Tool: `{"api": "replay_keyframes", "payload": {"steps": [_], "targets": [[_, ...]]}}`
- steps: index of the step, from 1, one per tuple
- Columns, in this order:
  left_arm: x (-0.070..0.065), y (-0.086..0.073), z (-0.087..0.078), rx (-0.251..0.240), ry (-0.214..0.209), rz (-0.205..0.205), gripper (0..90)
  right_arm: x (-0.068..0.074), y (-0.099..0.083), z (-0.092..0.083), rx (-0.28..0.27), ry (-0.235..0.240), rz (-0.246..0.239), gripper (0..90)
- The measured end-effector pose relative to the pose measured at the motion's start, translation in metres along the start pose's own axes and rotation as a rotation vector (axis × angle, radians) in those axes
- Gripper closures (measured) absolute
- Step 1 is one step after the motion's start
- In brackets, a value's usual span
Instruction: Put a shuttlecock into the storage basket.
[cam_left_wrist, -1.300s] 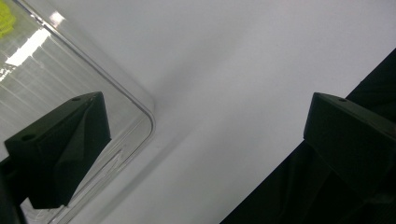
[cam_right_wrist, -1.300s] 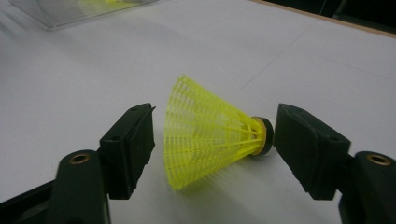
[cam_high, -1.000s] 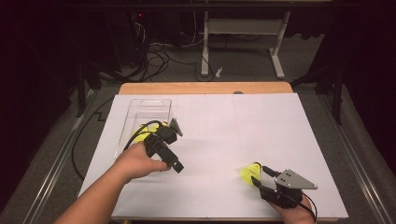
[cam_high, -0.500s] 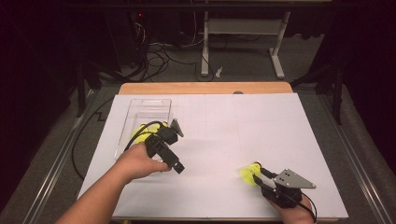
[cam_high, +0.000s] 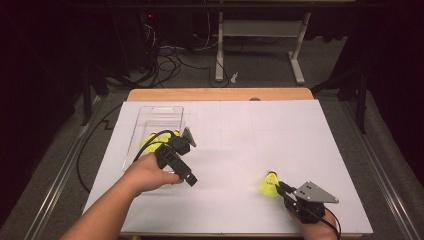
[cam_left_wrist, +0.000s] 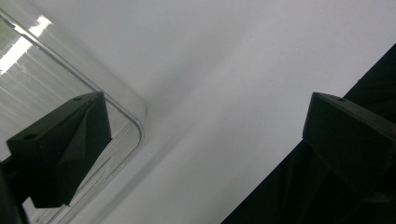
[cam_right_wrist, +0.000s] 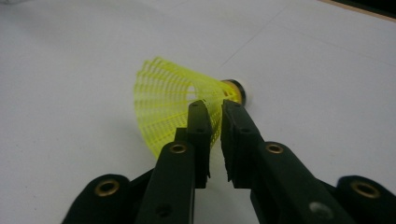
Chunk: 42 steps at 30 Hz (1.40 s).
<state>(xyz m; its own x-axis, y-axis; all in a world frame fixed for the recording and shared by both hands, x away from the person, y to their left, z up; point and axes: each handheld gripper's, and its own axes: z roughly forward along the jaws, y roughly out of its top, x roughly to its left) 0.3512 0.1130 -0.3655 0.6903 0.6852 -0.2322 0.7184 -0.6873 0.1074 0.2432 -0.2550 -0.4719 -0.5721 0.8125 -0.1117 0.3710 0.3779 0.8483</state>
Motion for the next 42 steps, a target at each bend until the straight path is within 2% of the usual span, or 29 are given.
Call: {"api": "replay_keyframes", "payload": {"steps": [7,23,33,42], "targets": [[-0.001,0.0,0.001,0.0,0.001,-0.001,2.4,-0.002,0.001,-0.002,-0.005,-0.022,0.004,89.8],[-0.003,0.0,0.003,0.006,0.006,0.011,2.4,-0.006,0.009,-0.01,-0.063,-0.036,0.029,90.0],[-0.002,0.001,0.004,0.005,-0.006,0.006,2.5,0.004,0.032,-0.006,-0.069,-0.039,-0.029,90.0],[0.0,0.001,0.003,0.003,-0.002,0.005,2.6,0.004,0.047,0.002,-0.093,-0.029,-0.012,90.0]]}}
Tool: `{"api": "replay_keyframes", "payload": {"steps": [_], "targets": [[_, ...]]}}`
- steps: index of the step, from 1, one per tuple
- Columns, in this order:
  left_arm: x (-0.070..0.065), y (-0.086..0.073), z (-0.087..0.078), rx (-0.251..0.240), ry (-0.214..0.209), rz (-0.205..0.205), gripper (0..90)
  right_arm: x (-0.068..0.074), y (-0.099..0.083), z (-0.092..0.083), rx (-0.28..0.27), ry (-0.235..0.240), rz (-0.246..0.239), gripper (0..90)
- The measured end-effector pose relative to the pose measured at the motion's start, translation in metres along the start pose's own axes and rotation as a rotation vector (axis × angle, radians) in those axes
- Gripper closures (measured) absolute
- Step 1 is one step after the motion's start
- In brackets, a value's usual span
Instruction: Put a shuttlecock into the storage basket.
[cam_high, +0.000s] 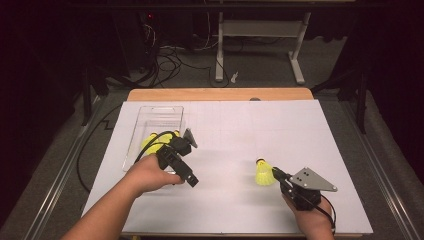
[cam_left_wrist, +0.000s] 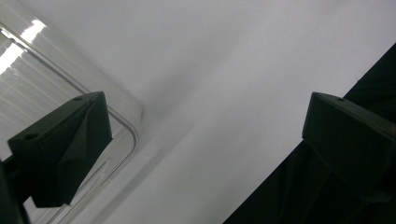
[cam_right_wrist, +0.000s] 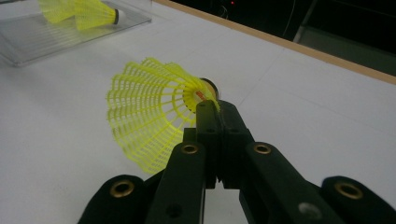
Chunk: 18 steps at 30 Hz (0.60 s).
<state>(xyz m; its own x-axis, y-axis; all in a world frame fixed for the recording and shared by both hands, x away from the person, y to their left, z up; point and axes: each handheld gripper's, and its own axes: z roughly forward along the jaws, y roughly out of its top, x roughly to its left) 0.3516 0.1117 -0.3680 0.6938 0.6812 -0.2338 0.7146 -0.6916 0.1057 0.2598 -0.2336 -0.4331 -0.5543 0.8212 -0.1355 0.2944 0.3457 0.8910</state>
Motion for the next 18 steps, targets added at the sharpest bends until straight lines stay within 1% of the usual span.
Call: {"api": "replay_keyframes", "payload": {"steps": [9,11,14,18], "targets": [[0.002,-0.005,-0.008,-0.017,-0.003,-0.016,2.8,0.008,0.015,0.011,-0.035,0.017,-0.001,90.0],[0.003,-0.005,-0.01,-0.022,-0.01,-0.014,2.8,0.011,0.019,0.014,-0.042,0.022,-0.002,90.0],[0.002,-0.004,-0.013,-0.027,0.0,-0.011,2.8,0.015,0.022,0.019,-0.047,0.021,0.001,90.0],[-0.001,-0.003,-0.015,-0.031,-0.007,-0.004,2.8,0.019,0.024,0.026,-0.049,0.028,0.005,90.0]]}}
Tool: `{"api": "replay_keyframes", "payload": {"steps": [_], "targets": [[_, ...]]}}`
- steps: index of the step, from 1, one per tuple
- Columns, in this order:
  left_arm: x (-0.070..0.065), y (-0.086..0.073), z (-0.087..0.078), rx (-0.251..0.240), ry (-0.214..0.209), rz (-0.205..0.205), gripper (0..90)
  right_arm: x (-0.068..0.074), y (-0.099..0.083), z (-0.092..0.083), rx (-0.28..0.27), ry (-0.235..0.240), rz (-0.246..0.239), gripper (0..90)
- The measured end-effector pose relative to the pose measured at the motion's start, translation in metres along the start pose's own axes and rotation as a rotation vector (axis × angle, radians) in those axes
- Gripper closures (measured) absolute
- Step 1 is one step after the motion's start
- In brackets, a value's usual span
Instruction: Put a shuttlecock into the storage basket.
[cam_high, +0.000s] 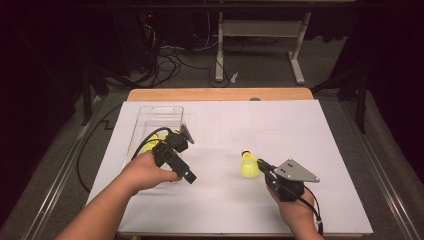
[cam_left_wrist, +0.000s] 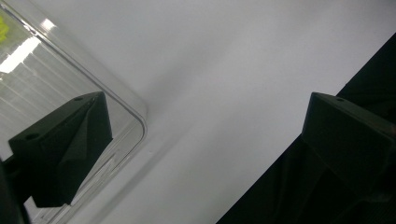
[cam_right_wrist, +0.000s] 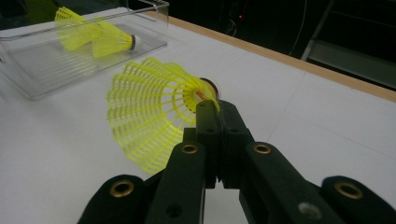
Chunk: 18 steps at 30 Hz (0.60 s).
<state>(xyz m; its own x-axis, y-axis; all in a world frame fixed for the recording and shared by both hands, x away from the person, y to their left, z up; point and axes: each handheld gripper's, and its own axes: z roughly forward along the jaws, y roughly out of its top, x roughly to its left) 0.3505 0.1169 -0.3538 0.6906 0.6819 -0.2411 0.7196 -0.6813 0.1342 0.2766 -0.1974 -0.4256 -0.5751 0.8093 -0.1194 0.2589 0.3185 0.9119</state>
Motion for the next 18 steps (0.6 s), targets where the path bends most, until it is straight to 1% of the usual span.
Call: {"api": "replay_keyframes", "payload": {"steps": [5,9,12,14,16,18], "targets": [[-0.003,0.002,-0.002,-0.005,0.001,0.001,2.8,0.007,0.002,0.009,-0.008,0.012,0.0,90.0],[-0.006,0.005,-0.003,-0.004,0.003,0.009,2.8,0.011,0.001,0.014,-0.01,0.02,0.009,90.0],[-0.009,0.007,-0.002,-0.004,-0.001,0.015,2.8,0.014,-0.002,0.018,-0.009,0.025,0.01,90.0],[-0.01,0.009,0.0,0.006,-0.002,0.027,2.8,0.016,-0.006,0.021,-0.002,0.031,0.013,90.0],[-0.013,0.01,0.003,0.005,-0.001,0.028,2.7,0.017,-0.009,0.021,0.002,0.035,0.024,90.0],[-0.014,0.011,0.005,0.009,0.0,0.034,2.7,0.018,-0.011,0.022,0.009,0.034,0.02,90.0]]}}
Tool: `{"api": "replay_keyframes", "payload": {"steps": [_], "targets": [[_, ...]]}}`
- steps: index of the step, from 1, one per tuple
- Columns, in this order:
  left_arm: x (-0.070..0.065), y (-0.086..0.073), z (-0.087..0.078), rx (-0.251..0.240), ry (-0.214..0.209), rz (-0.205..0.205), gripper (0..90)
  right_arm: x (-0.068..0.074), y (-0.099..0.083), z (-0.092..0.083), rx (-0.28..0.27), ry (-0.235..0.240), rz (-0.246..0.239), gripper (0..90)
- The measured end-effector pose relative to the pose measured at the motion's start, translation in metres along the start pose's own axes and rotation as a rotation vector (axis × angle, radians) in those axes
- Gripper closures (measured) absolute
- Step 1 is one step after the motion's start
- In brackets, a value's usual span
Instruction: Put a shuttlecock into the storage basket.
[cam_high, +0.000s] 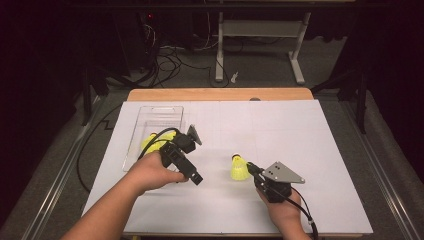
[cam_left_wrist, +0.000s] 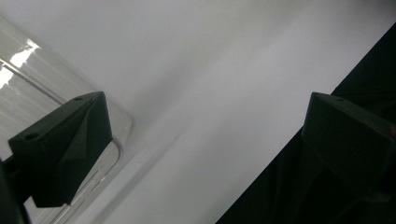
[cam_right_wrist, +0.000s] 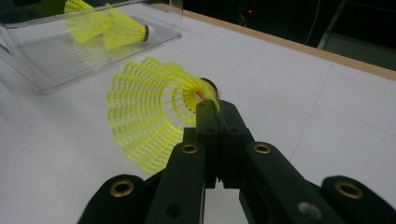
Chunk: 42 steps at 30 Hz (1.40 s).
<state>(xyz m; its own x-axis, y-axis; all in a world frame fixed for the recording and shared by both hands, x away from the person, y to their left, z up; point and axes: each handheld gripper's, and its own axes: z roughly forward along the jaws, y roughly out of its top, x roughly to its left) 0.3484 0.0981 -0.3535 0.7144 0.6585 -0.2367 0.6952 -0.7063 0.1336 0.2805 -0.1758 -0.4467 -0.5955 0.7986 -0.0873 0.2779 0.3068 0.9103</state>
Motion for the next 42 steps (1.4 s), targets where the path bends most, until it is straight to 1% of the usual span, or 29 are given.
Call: {"api": "replay_keyframes", "payload": {"steps": [4,6,7,9,11,16,22,24,26,29,30,31,33,37,41,42], "targets": [[-0.004,0.003,0.003,0.001,-0.006,0.012,2.8,-0.001,-0.003,0.001,0.002,-0.001,0.008,90.0],[-0.005,0.004,0.004,0.0,-0.007,0.011,2.8,-0.001,-0.003,0.0,0.0,-0.002,0.012,90.0],[-0.005,0.005,0.005,0.005,-0.007,0.018,2.8,0.0,-0.003,0.0,0.0,-0.002,0.012,90.0],[-0.007,0.006,0.007,-0.001,0.001,0.013,3.8,0.0,-0.003,0.0,0.002,0.0,0.007,90.0],[-0.008,0.007,0.009,0.007,0.001,0.023,4.1,0.001,-0.004,0.002,0.004,0.004,0.003,90.0],[-0.011,0.011,0.016,0.006,-0.016,0.023,4.1,0.003,-0.004,0.003,0.004,0.007,0.003,90.0],[-0.016,0.017,0.023,0.012,-0.028,0.033,4.6,0.005,-0.003,0.003,0.0,0.012,0.005,90.0],[-0.018,0.019,0.025,0.017,-0.024,0.04,4.7,0.006,-0.002,0.003,0.001,0.013,0.003,89.9],[-0.019,0.021,0.026,0.009,-0.025,0.037,5.5,0.007,-0.002,0.004,-0.004,0.013,0.005,89.9],[-0.021,0.025,0.029,0.009,-0.026,0.043,7.2,0.009,-0.002,0.005,-0.003,0.018,0.004,89.9],[-0.022,0.026,0.03,0.005,-0.025,0.039,7.6,0.01,-0.001,0.005,-0.003,0.021,0.004,89.9],[-0.023,0.027,0.031,0.007,-0.03,0.043,8.3,0.011,-0.001,0.006,-0.002,0.019,0.005,89.9],[-0.024,0.029,0.034,0.006,-0.046,0.037,8.7,0.012,-0.001,0.006,-0.002,0.025,0.004,89.9],[-0.027,0.033,0.035,-0.001,-0.048,0.047,11.1,0.014,0.0,0.008,-0.004,0.026,0.002,89.9],[-0.029,0.036,0.036,-0.012,-0.051,0.037,13.7,0.016,0.0,0.009,-0.003,0.029,-0.001,89.9],[-0.029,0.037,0.036,-0.007,-0.052,0.036,14.7,0.016,0.001,0.009,-0.001,0.03,-0.002,89.9]]}}
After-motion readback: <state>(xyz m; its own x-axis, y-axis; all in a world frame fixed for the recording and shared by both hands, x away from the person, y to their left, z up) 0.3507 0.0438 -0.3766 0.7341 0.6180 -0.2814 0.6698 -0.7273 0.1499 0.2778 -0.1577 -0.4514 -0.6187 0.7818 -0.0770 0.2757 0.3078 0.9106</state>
